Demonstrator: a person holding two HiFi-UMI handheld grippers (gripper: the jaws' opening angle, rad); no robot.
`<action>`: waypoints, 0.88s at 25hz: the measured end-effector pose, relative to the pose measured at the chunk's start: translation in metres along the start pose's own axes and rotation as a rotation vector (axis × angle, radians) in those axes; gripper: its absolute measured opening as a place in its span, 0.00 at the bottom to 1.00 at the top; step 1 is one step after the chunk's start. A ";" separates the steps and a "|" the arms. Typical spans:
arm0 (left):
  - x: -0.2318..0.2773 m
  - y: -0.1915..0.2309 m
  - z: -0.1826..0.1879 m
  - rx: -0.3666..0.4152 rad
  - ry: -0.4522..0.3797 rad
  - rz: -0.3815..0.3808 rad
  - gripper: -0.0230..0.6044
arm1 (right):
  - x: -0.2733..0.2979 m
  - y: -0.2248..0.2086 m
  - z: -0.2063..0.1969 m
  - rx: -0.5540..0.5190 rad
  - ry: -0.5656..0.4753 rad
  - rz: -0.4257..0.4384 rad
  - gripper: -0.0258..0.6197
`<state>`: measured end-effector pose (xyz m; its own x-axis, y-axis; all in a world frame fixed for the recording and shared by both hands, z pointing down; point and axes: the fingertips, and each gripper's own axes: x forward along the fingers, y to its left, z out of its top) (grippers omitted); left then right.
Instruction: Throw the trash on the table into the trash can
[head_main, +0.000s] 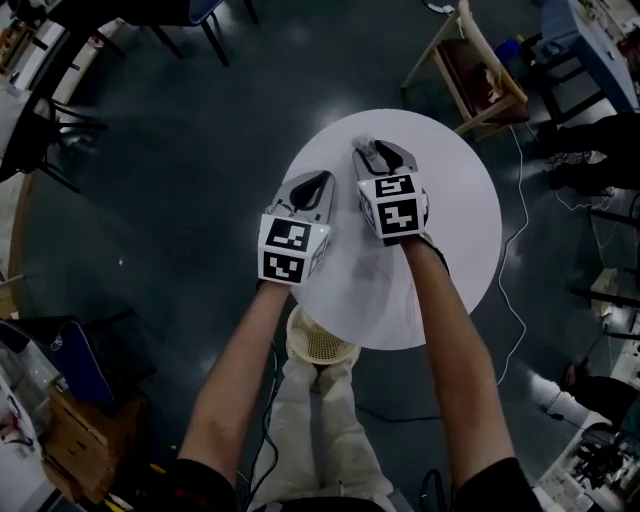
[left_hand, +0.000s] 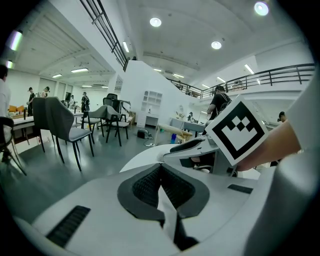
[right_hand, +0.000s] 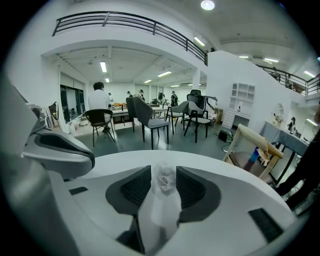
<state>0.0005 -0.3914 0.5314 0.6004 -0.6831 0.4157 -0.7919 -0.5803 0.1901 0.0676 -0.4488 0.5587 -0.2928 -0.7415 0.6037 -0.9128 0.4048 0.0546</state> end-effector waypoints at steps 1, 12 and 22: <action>0.000 0.000 0.001 -0.003 -0.003 0.003 0.06 | 0.001 -0.001 0.000 -0.003 0.005 -0.006 0.27; -0.003 -0.007 -0.003 0.008 0.013 -0.001 0.06 | -0.007 0.003 -0.006 -0.045 0.057 -0.026 0.11; -0.032 -0.016 -0.008 0.005 0.024 0.003 0.06 | -0.040 0.025 -0.022 0.001 0.056 0.007 0.10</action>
<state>-0.0070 -0.3561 0.5221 0.5949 -0.6743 0.4374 -0.7932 -0.5805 0.1840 0.0625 -0.3967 0.5535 -0.2827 -0.7078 0.6474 -0.9112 0.4090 0.0492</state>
